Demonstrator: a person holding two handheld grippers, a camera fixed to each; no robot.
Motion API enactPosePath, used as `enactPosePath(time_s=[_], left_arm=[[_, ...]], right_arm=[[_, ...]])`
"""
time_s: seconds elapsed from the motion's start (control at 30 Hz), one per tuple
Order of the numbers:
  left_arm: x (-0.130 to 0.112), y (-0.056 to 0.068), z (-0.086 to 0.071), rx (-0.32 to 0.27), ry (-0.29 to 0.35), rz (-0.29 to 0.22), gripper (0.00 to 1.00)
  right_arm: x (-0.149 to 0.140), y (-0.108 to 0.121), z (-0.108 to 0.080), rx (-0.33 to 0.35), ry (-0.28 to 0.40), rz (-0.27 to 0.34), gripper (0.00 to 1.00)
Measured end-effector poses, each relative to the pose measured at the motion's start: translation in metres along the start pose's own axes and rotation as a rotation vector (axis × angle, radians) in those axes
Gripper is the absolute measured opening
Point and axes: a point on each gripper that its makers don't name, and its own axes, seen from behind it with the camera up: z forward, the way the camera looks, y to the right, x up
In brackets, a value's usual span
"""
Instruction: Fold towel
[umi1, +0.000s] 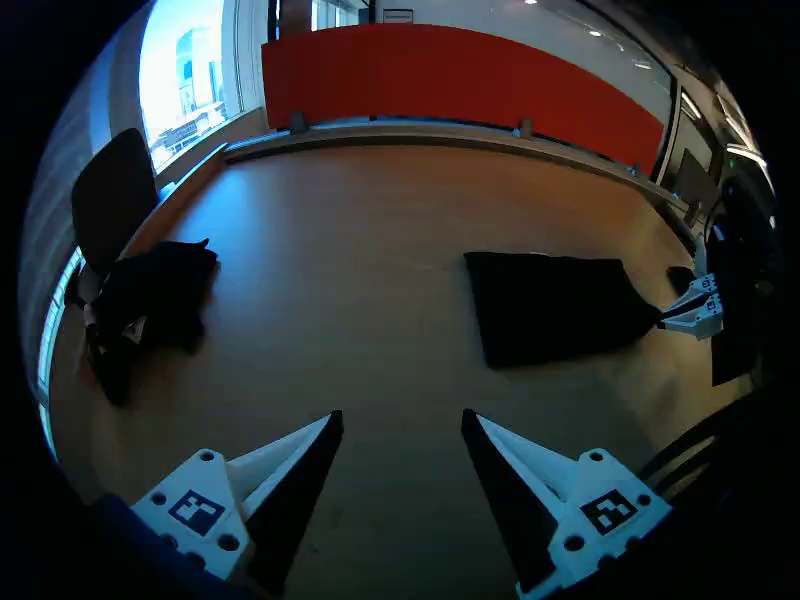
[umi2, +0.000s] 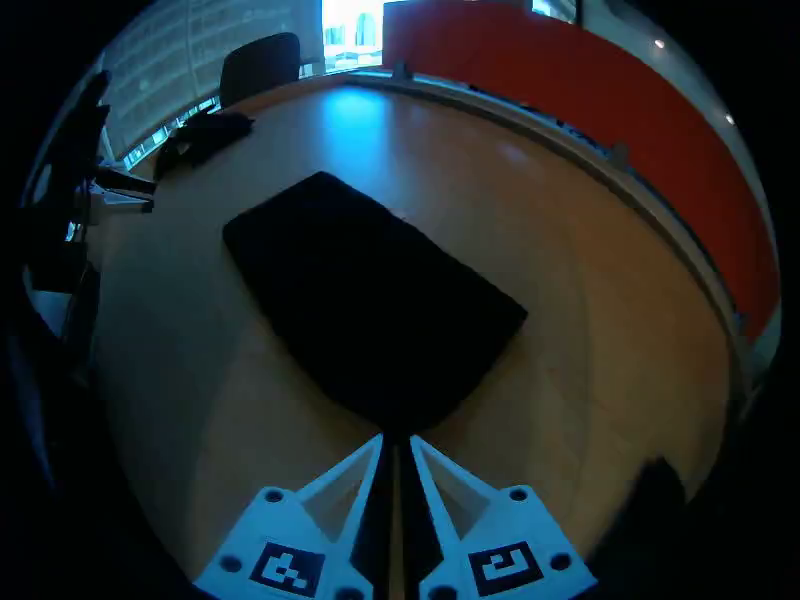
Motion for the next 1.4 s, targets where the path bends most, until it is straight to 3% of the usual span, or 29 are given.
enactPosePath(time_s=[0.9,1.4], left_arm=[[-0.003,-0.007,-0.009,0.012,0.012,-0.019,0.87],[-0.004,-0.013,-0.016,0.011,0.030,-0.046,0.88]], right_arm=[[0.132,-0.014,-0.027,0.019,0.171,-0.178,0.05],[0.162,-0.037,-0.023,0.065,0.181,-0.259,0.05]])
